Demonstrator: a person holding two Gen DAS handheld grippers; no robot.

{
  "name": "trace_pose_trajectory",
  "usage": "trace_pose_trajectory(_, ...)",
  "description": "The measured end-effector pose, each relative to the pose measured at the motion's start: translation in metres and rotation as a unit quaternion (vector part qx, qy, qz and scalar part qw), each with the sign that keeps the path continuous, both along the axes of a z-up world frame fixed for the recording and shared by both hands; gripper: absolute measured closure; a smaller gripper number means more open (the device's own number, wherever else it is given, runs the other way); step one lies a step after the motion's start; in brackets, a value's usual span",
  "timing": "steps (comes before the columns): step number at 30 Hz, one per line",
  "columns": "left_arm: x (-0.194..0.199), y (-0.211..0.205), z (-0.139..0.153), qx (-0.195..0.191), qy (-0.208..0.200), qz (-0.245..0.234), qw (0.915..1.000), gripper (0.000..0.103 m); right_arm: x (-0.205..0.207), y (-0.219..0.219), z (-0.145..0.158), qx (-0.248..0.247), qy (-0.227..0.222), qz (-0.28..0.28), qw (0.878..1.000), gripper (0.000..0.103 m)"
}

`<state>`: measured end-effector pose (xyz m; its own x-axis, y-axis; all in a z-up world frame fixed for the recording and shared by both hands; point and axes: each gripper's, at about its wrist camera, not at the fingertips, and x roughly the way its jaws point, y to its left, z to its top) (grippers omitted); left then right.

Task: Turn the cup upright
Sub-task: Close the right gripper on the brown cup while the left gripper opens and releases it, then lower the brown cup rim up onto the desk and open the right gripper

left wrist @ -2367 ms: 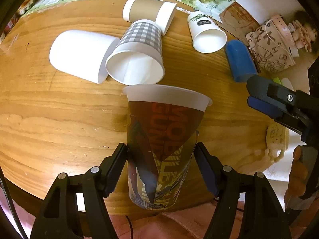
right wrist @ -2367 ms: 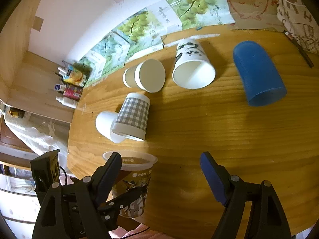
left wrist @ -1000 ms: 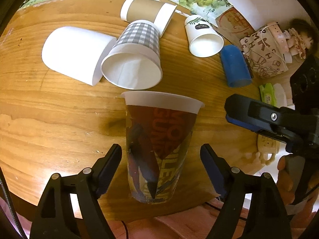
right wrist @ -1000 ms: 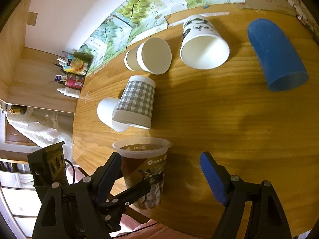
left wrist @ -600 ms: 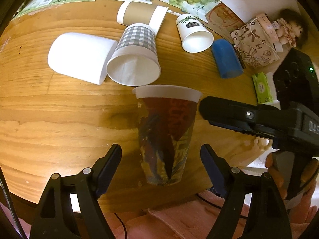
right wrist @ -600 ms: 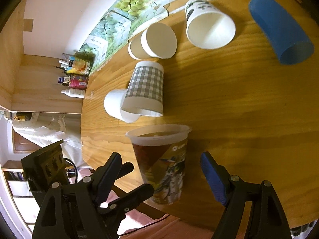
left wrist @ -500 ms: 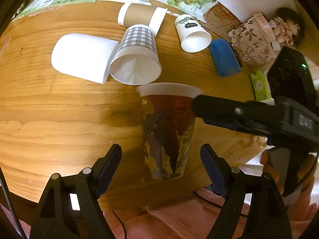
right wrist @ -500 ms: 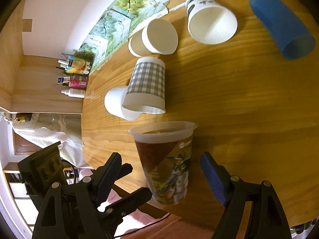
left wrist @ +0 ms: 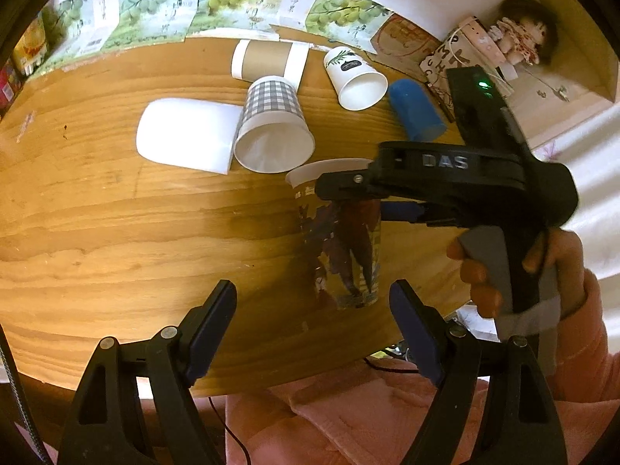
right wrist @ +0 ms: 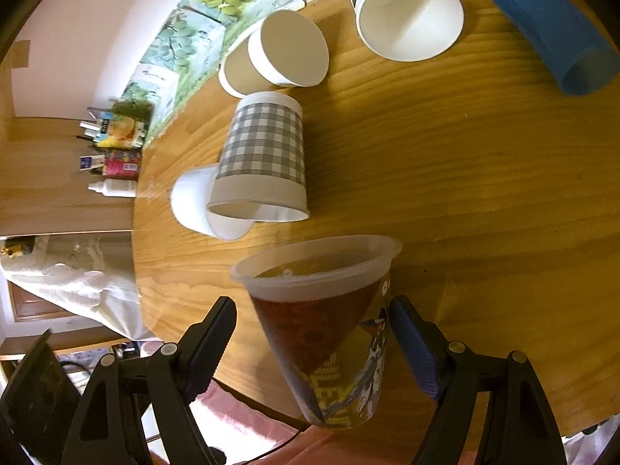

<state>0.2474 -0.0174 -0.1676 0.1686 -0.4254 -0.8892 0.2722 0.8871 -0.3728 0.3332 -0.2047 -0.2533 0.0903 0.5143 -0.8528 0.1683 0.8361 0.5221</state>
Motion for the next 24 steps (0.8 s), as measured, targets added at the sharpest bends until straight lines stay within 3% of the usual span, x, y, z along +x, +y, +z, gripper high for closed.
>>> trace_pose_trajectory(12,-0.013,0.011,0.018,0.022,-0.095,0.002,0.9953,0.019,0.002,0.011,-0.008,-0.035,-0.006,0.011,0.999,0.021)
trace_pose_trajectory(24,-0.03,0.029,0.046,0.042,-0.209,0.036,0.9763,0.019,-0.009,0.016,-0.007,-0.045,-0.032,-0.011,0.998,0.026)
